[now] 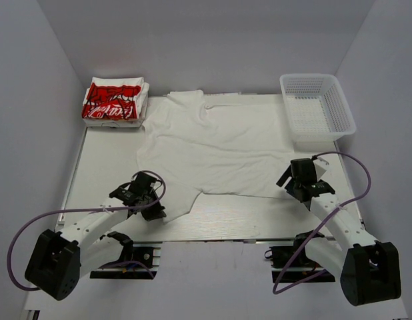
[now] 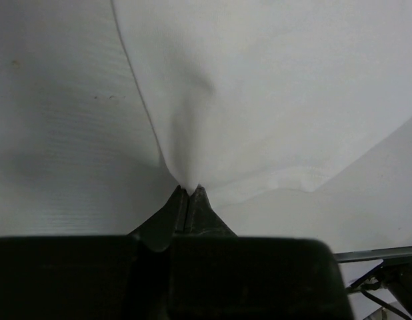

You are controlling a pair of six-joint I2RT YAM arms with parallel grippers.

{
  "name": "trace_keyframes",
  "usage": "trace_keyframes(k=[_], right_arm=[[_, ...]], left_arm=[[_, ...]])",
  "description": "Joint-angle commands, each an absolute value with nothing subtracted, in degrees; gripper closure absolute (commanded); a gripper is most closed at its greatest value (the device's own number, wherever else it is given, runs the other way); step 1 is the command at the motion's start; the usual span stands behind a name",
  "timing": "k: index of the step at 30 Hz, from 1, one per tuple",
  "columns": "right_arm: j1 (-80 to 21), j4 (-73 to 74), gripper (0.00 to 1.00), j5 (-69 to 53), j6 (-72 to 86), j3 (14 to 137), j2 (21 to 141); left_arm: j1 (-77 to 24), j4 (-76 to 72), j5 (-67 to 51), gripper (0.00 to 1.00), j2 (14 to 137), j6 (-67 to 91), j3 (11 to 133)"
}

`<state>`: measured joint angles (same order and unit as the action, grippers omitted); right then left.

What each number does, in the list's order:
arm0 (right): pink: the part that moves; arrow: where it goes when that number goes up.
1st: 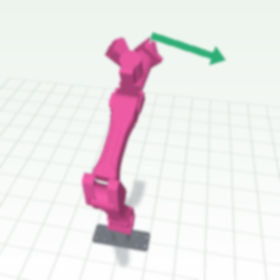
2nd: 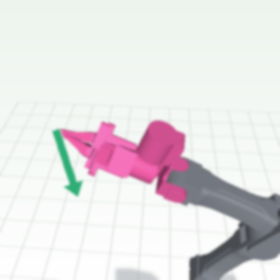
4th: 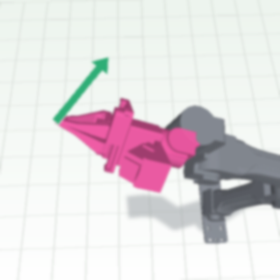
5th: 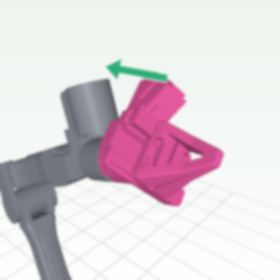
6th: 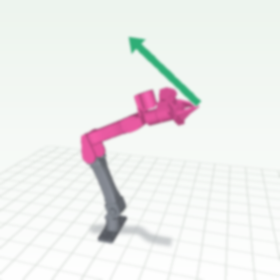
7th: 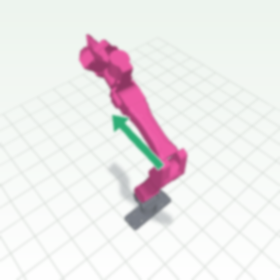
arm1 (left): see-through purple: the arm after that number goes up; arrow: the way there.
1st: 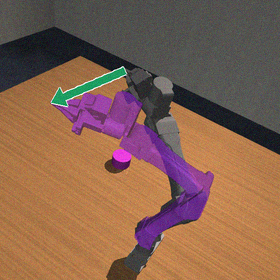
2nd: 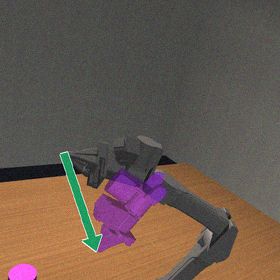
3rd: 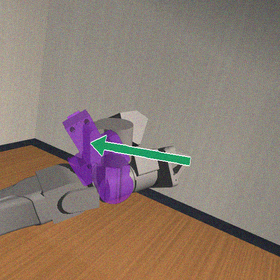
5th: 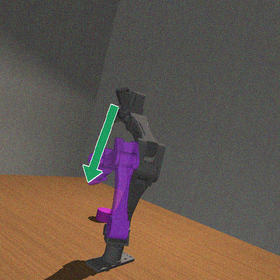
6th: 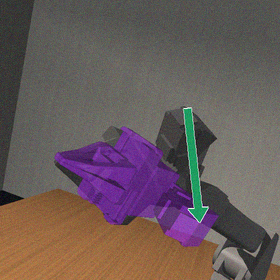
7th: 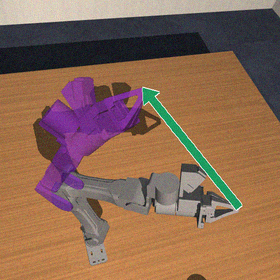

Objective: Fold and stack the t-shirts
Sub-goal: Grap the side of the flattened tshirt closest away from the robot with both arms

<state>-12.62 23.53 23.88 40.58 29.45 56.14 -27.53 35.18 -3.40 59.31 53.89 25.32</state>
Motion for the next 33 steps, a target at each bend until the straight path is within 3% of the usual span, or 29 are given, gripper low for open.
trace_keyframes(k=[1, 7, 11, 13, 16, 18, 21, 22, 28, 33], right_arm=[[-11.3, 25.5, 0.11, 25.4, 41.7, 27.7, 56.2], [-9.0, 22.2, 0.14, 21.4, 41.4, 26.1, 57.9], [-7.7, 21.1, 0.26, 19.6, 41.5, 25.8, 60.6], [-7.4, 20.5, 0.48, 18.6, 41.3, 24.9, 60.9], [-7.0, 20.7, 0.64, 18.4, 42.1, 23.0, 61.0], [-6.4, 20.6, 0.68, 18.0, 42.6, 21.5, 61.0], [-6.3, 21.4, 0.88, 16.6, 41.9, 20.5, 59.9], [-6.4, 21.5, 0.99, 15.4, 41.2, 20.5, 59.5], [-6.8, 20.4, 1.00, 10.6, 37.9, 21.6, 55.2], [-7.1, 19.1, 1.00, 8.8, 35.9, 26.1, 58.3]], left_arm=[[-27.8, 40.3, -3.1, 1.00, 57.2, 53.9, 25.8], [-28.3, 41.4, -6.4, 1.00, 56.7, 53.9, 25.2], [-28.3, 43.6, -6.4, 1.00, 56.7, 53.3, 25.2], [-28.3, 44.2, -7.1, 1.00, 56.7, 52.8, 25.8], [-28.3, 44.2, -8.9, 1.00, 56.1, 52.8, 25.8], [-28.3, 44.7, -9.4, 1.00, 56.1, 52.8, 25.8], [-28.3, 45.3, -11.9, 1.00, 55.5, 51.8, 26.3], [-28.3, 45.3, -12.6, 1.00, 54.9, 51.0, 26.3], [-28.3, 41.5, -15.0, 1.00, 54.3, 48.2, 29.8], [-28.3, 37.0, -16.3, 1.00, 56.5, 44.9, 35.0]])
